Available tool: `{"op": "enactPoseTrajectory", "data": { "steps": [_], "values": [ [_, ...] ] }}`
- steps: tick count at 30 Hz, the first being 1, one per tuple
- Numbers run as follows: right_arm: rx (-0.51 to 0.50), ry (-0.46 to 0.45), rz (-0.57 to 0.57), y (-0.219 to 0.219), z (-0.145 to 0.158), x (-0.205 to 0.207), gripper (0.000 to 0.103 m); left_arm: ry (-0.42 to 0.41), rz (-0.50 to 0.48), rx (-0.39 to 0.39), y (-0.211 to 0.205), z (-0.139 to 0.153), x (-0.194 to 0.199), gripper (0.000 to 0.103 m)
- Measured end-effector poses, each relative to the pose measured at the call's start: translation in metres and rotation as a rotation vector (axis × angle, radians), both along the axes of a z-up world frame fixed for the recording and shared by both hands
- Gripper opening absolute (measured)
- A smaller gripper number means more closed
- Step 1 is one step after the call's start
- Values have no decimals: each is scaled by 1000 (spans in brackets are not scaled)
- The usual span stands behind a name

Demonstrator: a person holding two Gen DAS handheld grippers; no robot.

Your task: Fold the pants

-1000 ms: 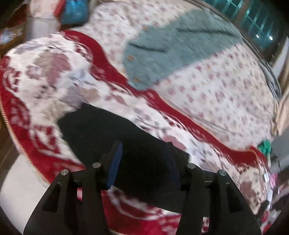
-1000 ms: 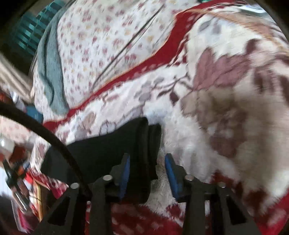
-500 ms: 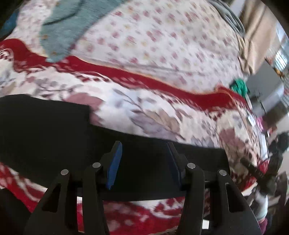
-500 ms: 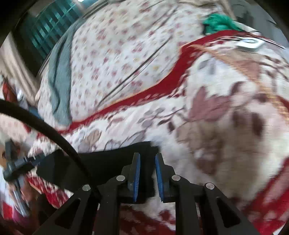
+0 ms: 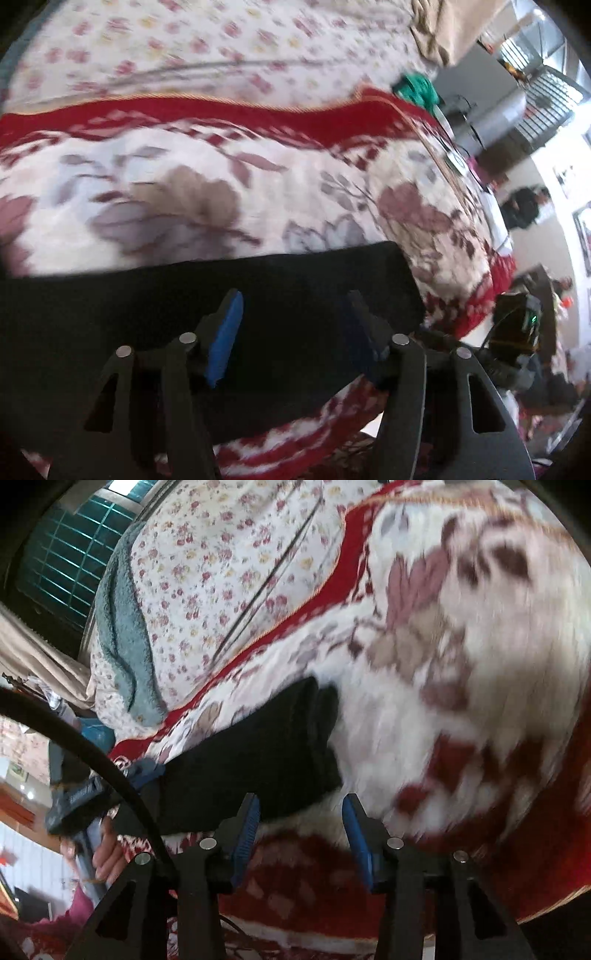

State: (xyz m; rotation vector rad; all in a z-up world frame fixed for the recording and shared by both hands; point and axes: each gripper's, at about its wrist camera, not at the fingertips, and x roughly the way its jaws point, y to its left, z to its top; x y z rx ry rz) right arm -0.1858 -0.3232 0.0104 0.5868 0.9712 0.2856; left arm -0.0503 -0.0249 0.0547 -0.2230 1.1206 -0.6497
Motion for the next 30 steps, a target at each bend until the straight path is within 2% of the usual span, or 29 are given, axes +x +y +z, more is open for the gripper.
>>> {"op": "enactPoseTrajectory", "data": {
  "steps": [4,10,13,17,26,30],
  "values": [
    [35,-21,-23,4,-9,-1,49,20,-59,22,-31,-8,13,58],
    [90,-102,-62,-4,-10,4,50,-61,-144,116,-74,-6,24,58],
    [76,-128,-52,-2,-9,8,50,-65,-191,146,-96,-12,32,58],
    [47,-150,-30,1,-9,7,50,-106,-222,224,-118,-23,36,58],
    [-23,-160,25,10,-5,10,52,-114,-238,229,-130,-30,46,58],
    [-20,-162,36,12,-6,11,53,-114,-252,227,-134,-31,51,58]
  ]
}}
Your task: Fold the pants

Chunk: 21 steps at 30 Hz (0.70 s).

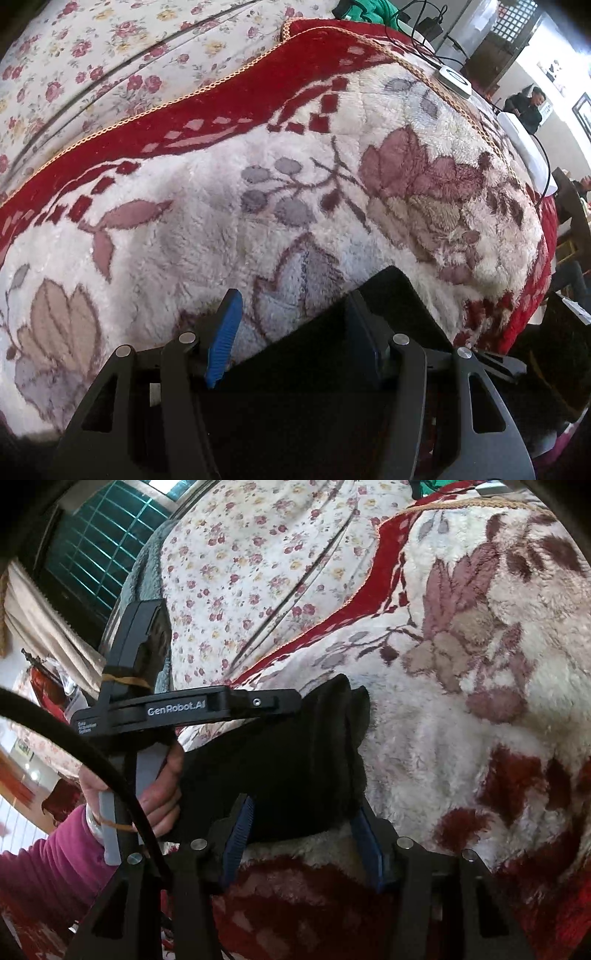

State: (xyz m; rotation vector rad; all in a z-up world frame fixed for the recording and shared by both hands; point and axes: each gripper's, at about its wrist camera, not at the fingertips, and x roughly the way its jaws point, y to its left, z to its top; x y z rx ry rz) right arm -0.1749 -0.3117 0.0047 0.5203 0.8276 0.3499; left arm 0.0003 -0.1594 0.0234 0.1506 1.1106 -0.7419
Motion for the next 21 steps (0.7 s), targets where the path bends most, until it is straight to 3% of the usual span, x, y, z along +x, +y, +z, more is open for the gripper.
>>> {"op": "enactPoseTrajectory", "data": {
  "steps": [6,8,11,21],
  "values": [
    [21,-2,3,-1,-2,-1,53,12,-54,-18,-14,-3,6,58],
    [46,-1,-1,-4,-3,-1,53,17,-104,-24,-19,-4,5,70],
    [87,-2,-5,-9,-6,-2,53,11,-184,-13,-27,-5,1,79],
    [62,-28,6,-4,-5,-4,56,-79,-345,82,-43,-15,-16,94]
  ]
}}
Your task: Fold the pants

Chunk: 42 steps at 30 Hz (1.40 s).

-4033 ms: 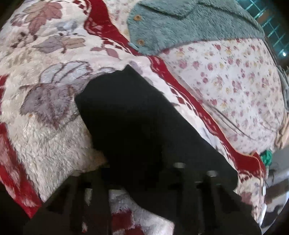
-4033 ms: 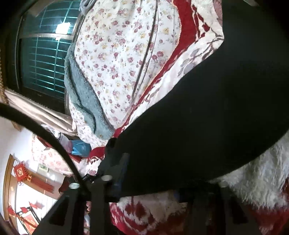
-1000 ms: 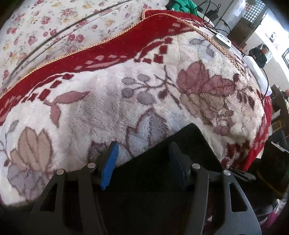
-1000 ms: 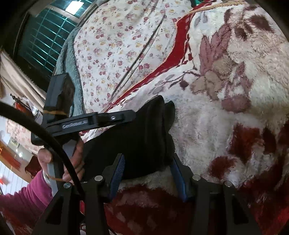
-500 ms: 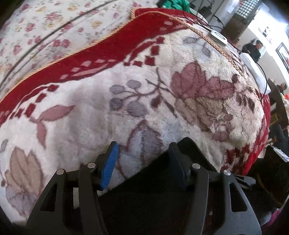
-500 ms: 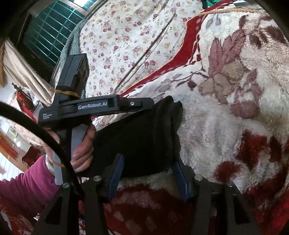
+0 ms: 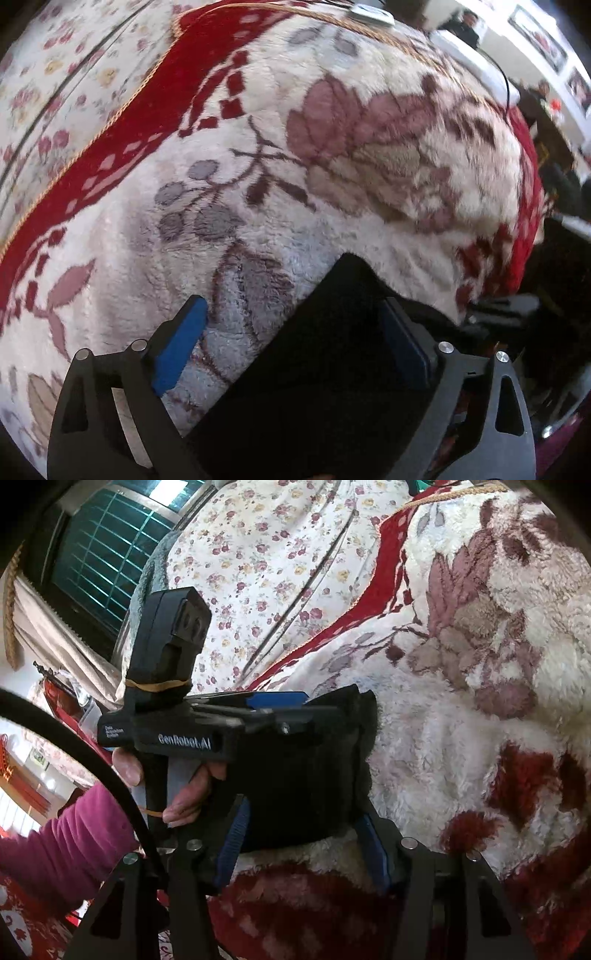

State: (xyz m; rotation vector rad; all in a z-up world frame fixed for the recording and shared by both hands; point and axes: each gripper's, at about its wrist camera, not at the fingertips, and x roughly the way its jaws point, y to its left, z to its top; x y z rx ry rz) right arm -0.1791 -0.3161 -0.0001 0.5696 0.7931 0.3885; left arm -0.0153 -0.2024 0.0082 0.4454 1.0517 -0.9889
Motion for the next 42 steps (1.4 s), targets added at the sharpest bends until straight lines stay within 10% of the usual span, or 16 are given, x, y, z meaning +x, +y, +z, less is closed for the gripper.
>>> {"op": "enactPoseTrajectory", "data": {
  "steps": [21,26,38,42],
  "values": [
    [-8,-5,9,5,1,0,57,155,-191,-24,10,4,-2,86],
    [38,-2,5,-2,-2,1,52,273,-209,-75,13,7,9,45],
    [59,-4,62,6,-1,9,38,240,-238,-18,1,2,1,42],
    [91,21,56,2,-6,10,19,223,-214,-66,1,4,4,30]
  ]
}}
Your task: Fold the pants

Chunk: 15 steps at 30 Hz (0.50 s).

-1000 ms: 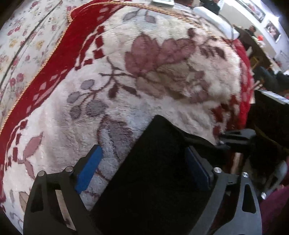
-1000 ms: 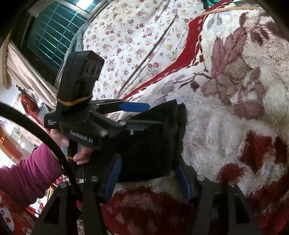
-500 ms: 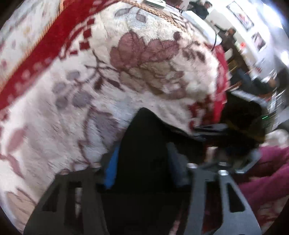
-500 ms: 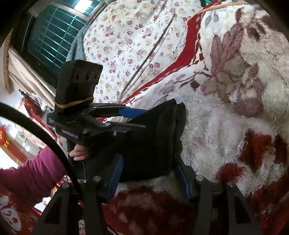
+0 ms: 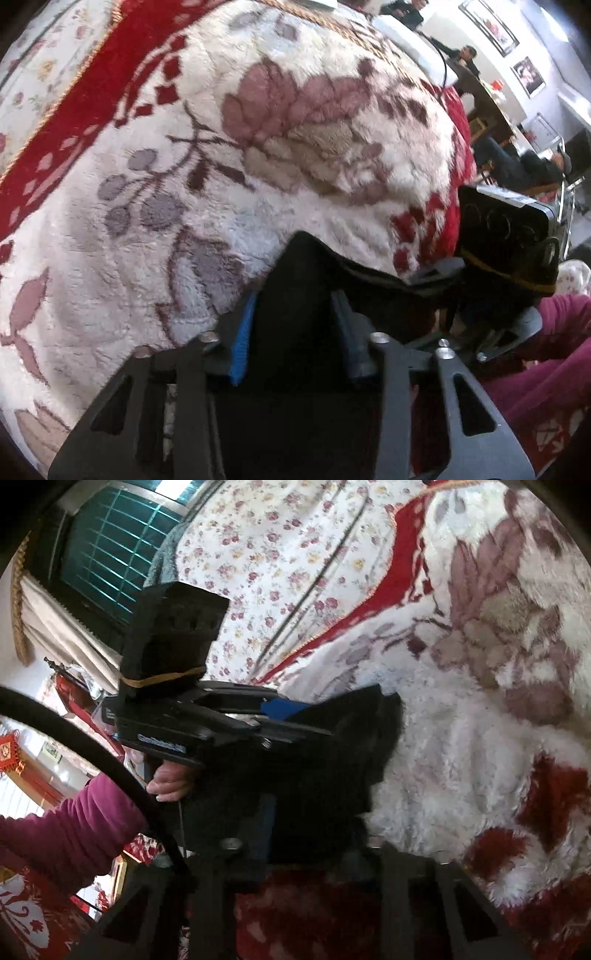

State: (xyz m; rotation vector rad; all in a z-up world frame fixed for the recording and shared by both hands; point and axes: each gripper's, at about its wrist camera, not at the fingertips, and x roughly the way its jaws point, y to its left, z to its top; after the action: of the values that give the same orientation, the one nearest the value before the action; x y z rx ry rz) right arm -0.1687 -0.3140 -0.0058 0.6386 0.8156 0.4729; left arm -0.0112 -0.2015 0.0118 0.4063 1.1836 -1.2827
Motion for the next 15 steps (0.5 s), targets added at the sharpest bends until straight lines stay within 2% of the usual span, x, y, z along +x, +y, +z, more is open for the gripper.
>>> {"op": "enactPoseTrajectory", "data": {
  "steps": [2,5,10,15],
  "values": [
    [-1,-8,1,1,5,-1,16,4,19,-15,9,5,5,21],
    [-18,-50,12,6,20,-5,15,-8,41,-58,20,20,3,17],
    [-19,-134,59,24,54,-7,14,-57,90,-142,50,62,-7,17],
    [-48,-230,165,63,91,2,14,-112,180,-209,97,94,-19,17]
  ]
}}
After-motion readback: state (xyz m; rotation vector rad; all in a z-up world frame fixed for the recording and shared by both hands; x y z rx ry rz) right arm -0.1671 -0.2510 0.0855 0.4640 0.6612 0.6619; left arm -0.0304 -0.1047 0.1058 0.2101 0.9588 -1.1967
